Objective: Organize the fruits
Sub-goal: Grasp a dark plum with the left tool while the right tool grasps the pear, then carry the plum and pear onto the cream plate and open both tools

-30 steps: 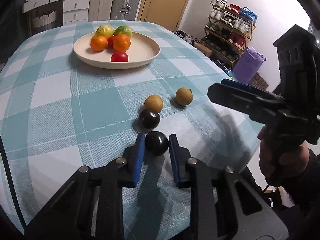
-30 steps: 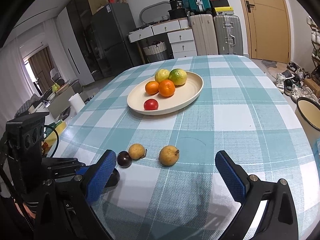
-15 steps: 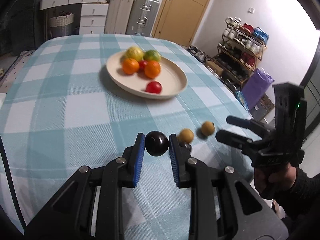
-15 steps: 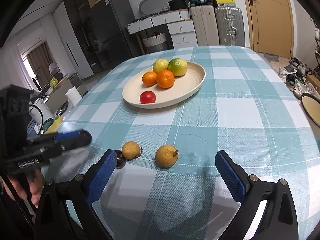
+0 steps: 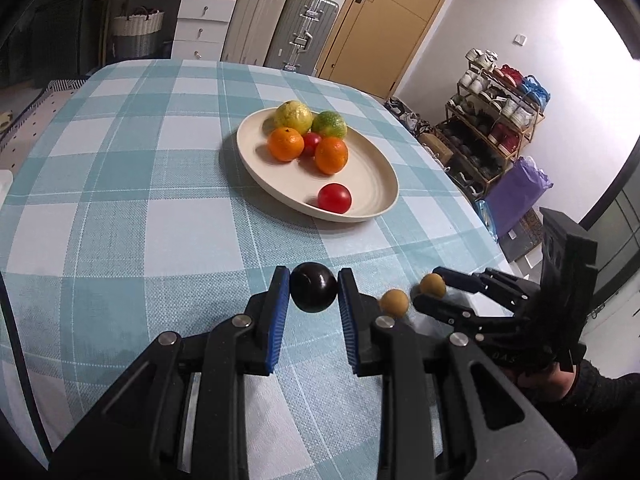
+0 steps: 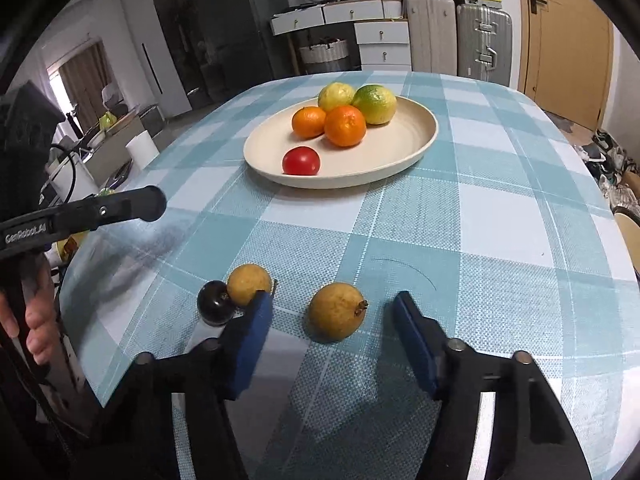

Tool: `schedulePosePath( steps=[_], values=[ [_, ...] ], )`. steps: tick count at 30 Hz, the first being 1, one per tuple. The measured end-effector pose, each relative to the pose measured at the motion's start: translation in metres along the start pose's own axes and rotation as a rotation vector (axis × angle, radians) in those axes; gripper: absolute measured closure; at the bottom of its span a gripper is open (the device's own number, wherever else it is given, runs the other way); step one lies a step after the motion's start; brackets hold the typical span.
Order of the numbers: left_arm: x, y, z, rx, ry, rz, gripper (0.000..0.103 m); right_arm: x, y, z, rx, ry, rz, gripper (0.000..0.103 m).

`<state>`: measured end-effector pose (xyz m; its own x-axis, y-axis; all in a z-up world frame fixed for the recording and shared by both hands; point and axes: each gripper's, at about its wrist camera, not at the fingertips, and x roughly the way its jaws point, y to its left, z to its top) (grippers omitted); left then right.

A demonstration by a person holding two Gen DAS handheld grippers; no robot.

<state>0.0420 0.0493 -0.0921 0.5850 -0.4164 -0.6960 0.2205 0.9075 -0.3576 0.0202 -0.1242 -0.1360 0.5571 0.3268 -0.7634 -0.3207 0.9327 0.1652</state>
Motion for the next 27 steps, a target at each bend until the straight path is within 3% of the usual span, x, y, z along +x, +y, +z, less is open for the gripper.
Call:
schedulePosePath(
  steps=[2,4,16,27],
  values=[
    [0.003,0.0,0.002,-0.004,0.006,-0.003,0.081,0.0,-0.005,0.0,0.019,-0.002,0.021,0.072],
    [0.007,0.0,0.004,-0.002,0.008,-0.003,0.081,0.0,-0.01,0.0,0.037,-0.004,0.054,0.075],
    [0.022,0.001,0.035,-0.011,0.003,-0.005,0.081,-0.026,-0.012,0.03,0.037,-0.136,0.132,0.075],
    [0.047,-0.012,0.088,-0.012,-0.049,-0.031,0.081,-0.003,-0.028,0.083,0.075,-0.188,0.196,0.075]
  ],
)
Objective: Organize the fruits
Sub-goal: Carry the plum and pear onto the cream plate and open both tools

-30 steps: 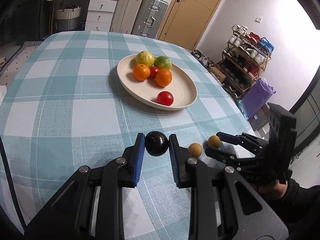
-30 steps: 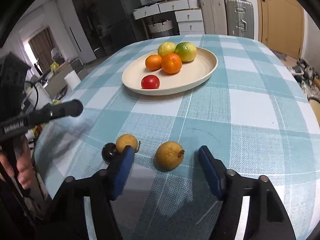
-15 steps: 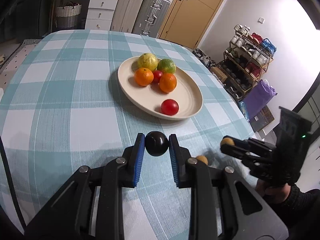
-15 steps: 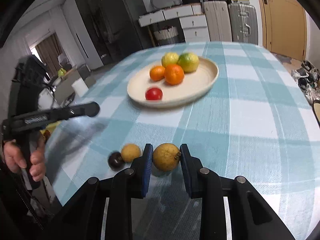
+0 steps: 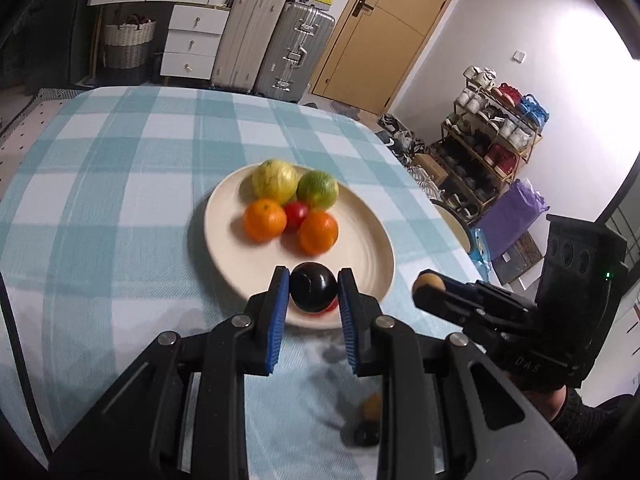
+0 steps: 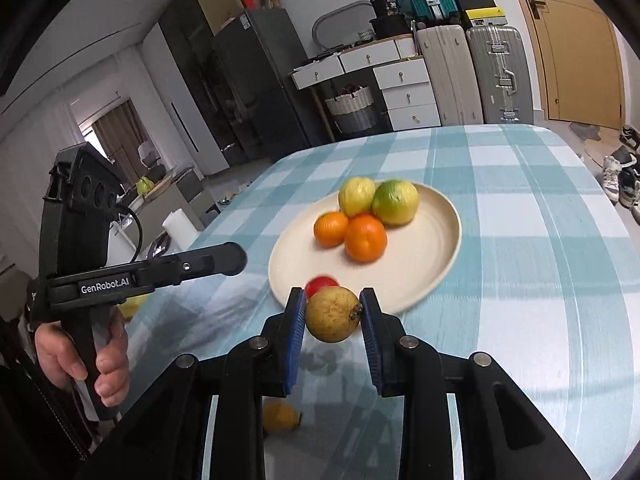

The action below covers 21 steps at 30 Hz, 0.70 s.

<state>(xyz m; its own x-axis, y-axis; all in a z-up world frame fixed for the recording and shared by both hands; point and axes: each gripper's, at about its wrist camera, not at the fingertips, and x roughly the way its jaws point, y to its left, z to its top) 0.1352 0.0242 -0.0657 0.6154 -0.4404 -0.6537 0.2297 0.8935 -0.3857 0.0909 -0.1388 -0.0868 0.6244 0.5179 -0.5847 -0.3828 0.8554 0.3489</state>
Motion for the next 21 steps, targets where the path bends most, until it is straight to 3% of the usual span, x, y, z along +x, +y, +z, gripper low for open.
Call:
schedulePosePath(
  steps=[10,21],
  values=[
    [0.046,-0.002,0.034,0.007,0.047,0.002,0.081,0.028,-0.019,0.033,-0.002,0.0,-0.048,0.075],
    [0.081,0.003,0.037,0.007,0.091,0.022,0.081,0.058,-0.05,0.048,0.082,0.018,-0.054,0.075]
  ],
)
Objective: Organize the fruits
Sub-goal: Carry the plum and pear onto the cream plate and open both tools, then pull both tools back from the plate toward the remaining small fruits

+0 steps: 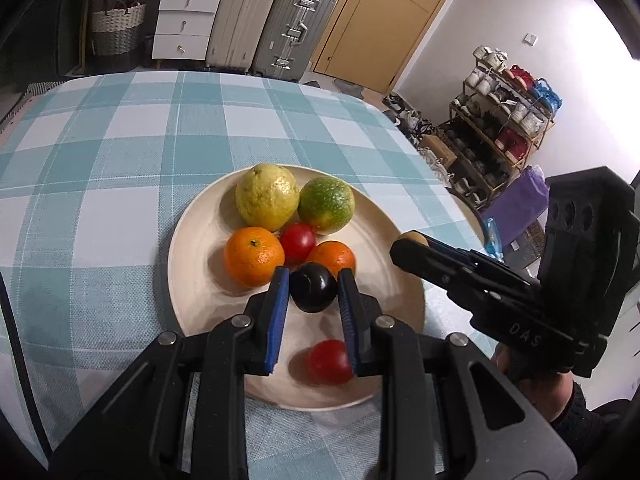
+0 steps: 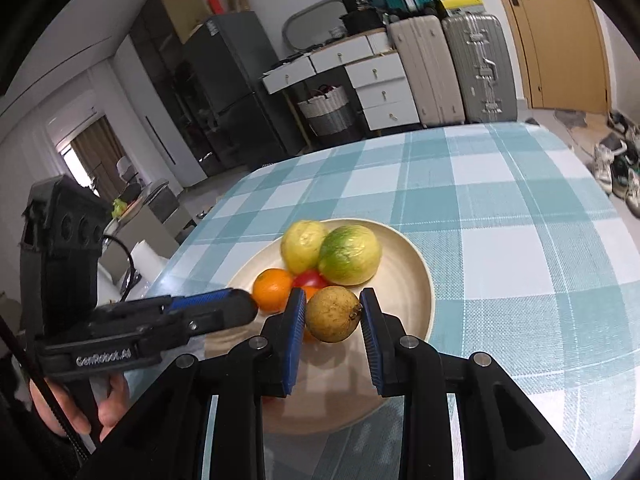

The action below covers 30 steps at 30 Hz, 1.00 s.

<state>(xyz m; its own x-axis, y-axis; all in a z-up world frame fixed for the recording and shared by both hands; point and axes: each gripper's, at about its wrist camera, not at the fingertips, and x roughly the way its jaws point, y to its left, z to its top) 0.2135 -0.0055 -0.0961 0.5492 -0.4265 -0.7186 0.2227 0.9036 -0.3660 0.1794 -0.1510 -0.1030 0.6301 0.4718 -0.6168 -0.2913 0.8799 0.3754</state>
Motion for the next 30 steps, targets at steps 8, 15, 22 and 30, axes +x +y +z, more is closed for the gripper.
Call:
schedulePosePath(
  steps=[8,15,22,30],
  values=[
    [0.005,0.002,0.004,-0.014,-0.003,-0.004,0.081,0.015,0.001,-0.001,-0.009,0.022,-0.035,0.075],
    [0.002,-0.003,0.007,-0.004,-0.005,-0.005,0.08,0.015,0.002,0.001,-0.007,0.008,-0.048,0.057],
    [-0.019,-0.005,0.005,0.004,-0.045,0.016,0.056,-0.016,0.005,0.003,0.005,-0.088,-0.055,0.028],
    [-0.054,-0.01,-0.005,0.009,-0.094,0.026,0.056,-0.047,0.012,-0.004,0.027,-0.106,-0.069,0.018]
  ],
)
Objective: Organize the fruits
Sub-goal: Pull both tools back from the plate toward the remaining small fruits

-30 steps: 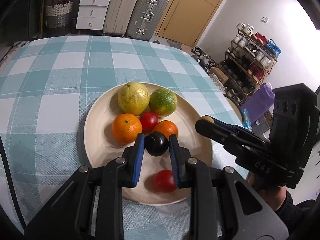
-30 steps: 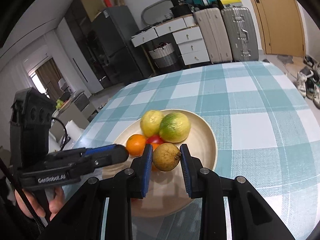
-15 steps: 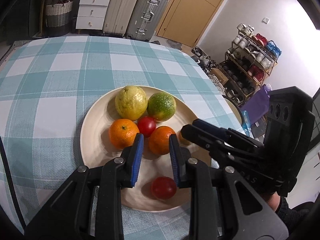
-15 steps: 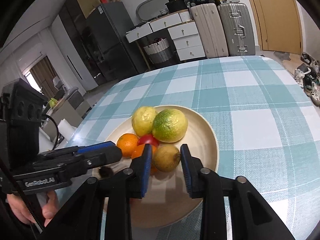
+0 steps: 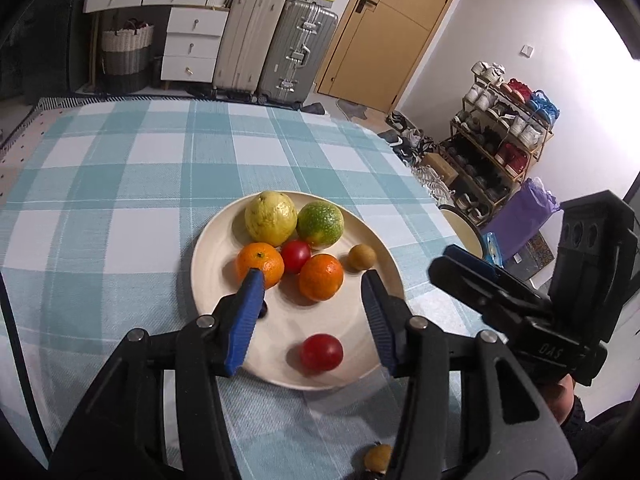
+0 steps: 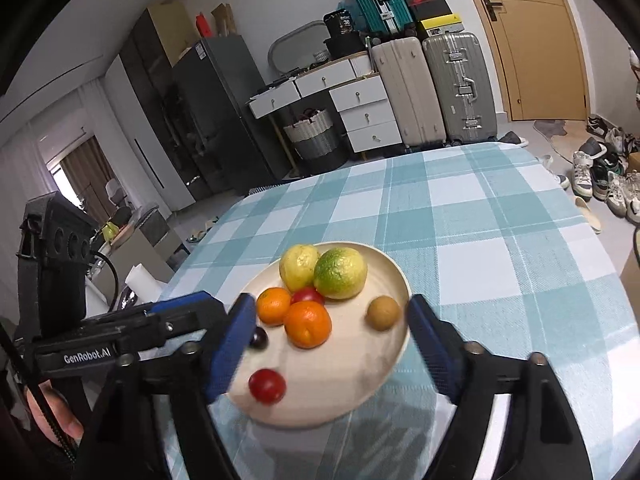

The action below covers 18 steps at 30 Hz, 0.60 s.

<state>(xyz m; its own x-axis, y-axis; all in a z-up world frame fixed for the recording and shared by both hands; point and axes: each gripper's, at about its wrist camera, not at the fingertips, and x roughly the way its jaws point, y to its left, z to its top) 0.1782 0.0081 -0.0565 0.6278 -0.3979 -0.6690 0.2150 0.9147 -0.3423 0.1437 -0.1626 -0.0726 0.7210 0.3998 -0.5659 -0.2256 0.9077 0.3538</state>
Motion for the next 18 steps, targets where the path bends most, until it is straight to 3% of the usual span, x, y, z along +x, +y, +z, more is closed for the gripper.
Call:
schedulePosePath(
  steps=[6,11,15,18],
  values=[
    [-0.032,-0.002,-0.01,0.003,-0.036,0.028,0.056,-0.039,0.02,-0.012,-0.086,-0.08,0.0,0.018],
    [-0.054,-0.01,-0.023,0.019,-0.057,0.045,0.055,-0.057,0.03,-0.027,-0.095,-0.083,0.027,0.018],
    [-0.063,-0.017,-0.041,0.025,-0.059,0.058,0.044,-0.068,0.038,-0.041,-0.112,-0.075,0.038,0.018],
    [-0.058,-0.019,-0.058,0.01,-0.023,0.068,0.044,-0.075,0.041,-0.052,-0.123,-0.08,0.034,0.018]
  ],
)
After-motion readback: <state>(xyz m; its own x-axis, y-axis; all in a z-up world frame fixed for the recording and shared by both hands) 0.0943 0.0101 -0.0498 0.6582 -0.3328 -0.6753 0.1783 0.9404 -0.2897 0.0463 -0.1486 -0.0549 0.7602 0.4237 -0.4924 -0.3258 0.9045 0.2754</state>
